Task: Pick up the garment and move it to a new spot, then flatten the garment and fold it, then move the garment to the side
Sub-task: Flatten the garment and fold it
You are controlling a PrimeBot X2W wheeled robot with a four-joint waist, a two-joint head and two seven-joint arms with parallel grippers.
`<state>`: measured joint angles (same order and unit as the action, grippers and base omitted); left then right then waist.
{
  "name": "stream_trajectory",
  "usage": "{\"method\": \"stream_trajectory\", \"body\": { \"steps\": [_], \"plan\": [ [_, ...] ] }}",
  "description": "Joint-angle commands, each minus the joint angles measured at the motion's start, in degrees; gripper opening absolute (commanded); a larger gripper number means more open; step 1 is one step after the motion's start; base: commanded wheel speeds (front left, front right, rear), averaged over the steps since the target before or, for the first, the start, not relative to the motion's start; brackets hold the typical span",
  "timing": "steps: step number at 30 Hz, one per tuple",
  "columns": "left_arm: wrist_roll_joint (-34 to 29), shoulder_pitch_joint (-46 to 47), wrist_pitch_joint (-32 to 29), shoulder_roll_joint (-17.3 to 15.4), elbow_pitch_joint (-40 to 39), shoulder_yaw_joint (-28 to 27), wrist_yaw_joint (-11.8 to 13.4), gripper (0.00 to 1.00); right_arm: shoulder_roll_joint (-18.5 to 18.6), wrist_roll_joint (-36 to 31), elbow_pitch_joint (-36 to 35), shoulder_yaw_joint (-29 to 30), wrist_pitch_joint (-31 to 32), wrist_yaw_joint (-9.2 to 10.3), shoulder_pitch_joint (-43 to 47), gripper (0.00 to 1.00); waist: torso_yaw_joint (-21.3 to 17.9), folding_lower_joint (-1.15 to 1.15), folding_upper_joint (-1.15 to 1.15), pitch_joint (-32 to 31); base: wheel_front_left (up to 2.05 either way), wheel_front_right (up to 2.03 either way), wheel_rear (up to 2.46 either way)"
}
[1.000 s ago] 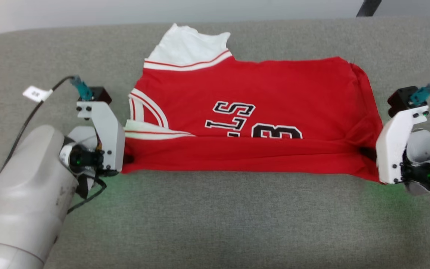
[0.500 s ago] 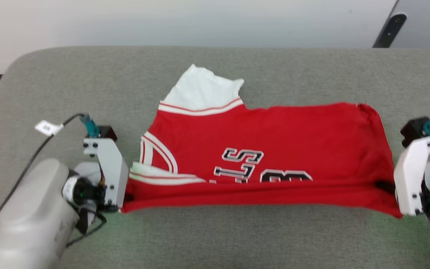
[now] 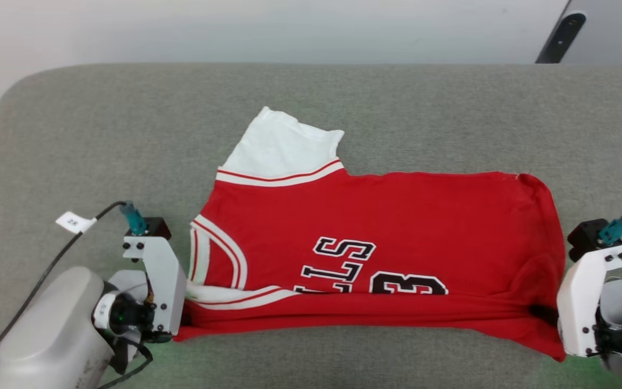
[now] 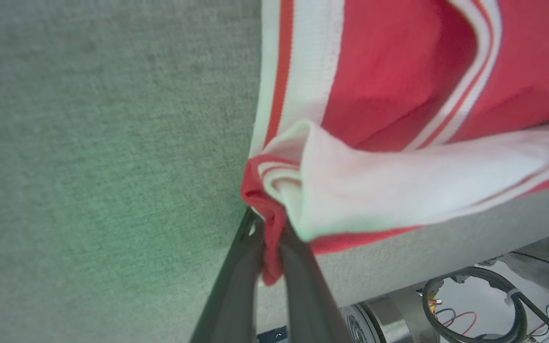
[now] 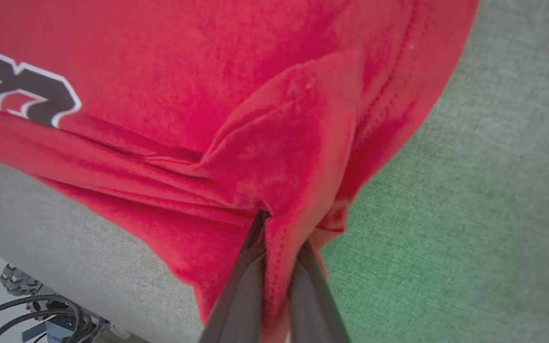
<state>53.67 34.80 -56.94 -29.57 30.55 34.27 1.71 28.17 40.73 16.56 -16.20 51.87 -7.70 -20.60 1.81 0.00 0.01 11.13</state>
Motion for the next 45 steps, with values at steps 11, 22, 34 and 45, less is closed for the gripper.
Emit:
{"method": "stream_trajectory", "body": {
  "steps": [11, 22, 34, 45],
  "plan": [
    [-1.1, -1.2, 1.4, 0.2, 3.3, 1.1, 0.2, 0.87, -2.1, -1.6, 5.6, -2.4, -2.1, 0.37, 0.3, 0.00, -1.7, 0.00, -0.01, -1.8, 0.00, 0.00, 0.00],
    [-1.1, 0.6, 0.1, -2.2, -0.7, 0.4, 0.9, 1.00, -2.0, -1.2, 7.9, -3.3, -4.8, 0.35, 0.7, 0.00, 0.0, 0.00, -0.01, -4.4, 0.00, 0.00, 0.00],
    [-0.6, -1.5, 6.1, -2.9, -7.1, -2.0, 0.9, 1.00, -2.8, -2.1, 10.7, -4.3, -10.4, 0.25, -0.1, 1.00, 1.4, 0.00, -0.01, -6.4, 0.00, 0.00, 0.00],
    [-1.8, -4.2, 18.2, -1.4, -6.8, -4.1, -0.5, 1.00, -1.5, -2.8, 13.3, -3.7, -15.9, 0.25, 1.3, 1.00, 2.2, 0.00, -0.01, -9.5, 0.00, 0.00, 0.00]
  ]
}}
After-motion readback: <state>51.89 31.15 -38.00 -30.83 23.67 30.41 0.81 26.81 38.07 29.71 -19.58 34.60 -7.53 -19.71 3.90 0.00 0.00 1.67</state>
